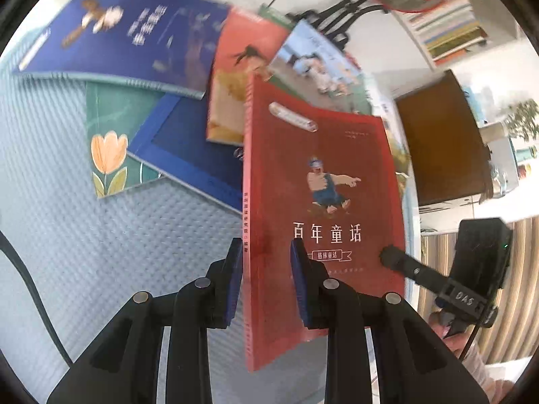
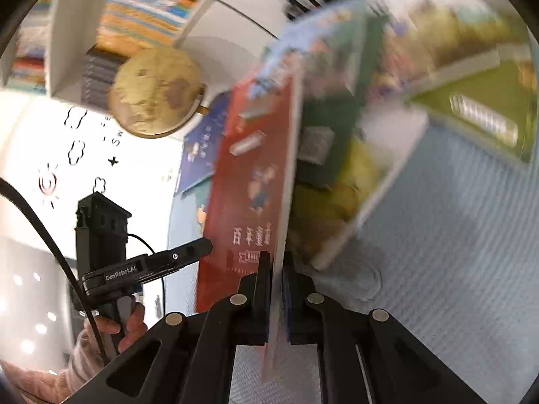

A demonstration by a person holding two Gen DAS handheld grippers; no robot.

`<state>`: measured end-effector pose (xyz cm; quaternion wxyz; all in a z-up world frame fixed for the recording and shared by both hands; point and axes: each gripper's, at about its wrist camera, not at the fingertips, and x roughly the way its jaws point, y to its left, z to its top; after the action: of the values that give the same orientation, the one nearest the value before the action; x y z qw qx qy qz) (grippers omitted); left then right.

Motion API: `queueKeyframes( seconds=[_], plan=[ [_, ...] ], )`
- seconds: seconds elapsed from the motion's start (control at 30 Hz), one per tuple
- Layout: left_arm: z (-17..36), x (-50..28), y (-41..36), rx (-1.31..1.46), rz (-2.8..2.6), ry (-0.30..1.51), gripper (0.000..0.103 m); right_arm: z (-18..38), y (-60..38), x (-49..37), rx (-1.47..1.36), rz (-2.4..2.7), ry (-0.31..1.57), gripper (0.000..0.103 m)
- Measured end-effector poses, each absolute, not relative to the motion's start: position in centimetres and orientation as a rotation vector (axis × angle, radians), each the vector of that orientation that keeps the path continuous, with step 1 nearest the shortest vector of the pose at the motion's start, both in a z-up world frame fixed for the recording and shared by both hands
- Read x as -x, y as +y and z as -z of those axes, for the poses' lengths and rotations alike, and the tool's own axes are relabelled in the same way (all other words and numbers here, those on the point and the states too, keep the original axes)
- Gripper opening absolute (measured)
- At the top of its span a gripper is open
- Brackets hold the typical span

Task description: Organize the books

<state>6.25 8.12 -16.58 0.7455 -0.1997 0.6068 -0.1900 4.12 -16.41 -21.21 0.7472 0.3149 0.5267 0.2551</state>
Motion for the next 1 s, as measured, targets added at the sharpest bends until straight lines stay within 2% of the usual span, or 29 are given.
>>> queueKeyframes(
  seconds=[0.2, 0.4, 0.7, 1.0],
  plan=[
    [13.1, -6.2, 9.2, 0.444, 0.445, 1.254, 0.023, 16.7, -15.8, -3.7, -0.585, -0.621, 1.081, 0.007],
    [10.7, -6.0, 11.5, 0.423, 0.413, 1.200, 0.023, 15.1, -13.5, -4.3, -0.558, -0.649, 1.063, 0.008],
    [9.9, -4.3, 17.9, 0.427, 0.308, 1.159, 0.023, 14.4, -7.1, -5.2, -0.528, -0.728, 1.069, 0.009],
    [11.3, -2.9, 24.0, 0.453, 0.210, 1.172, 0.023, 14.9, -0.3, -5.7, -0.487, -0.794, 1.104, 0.009]
  ],
)
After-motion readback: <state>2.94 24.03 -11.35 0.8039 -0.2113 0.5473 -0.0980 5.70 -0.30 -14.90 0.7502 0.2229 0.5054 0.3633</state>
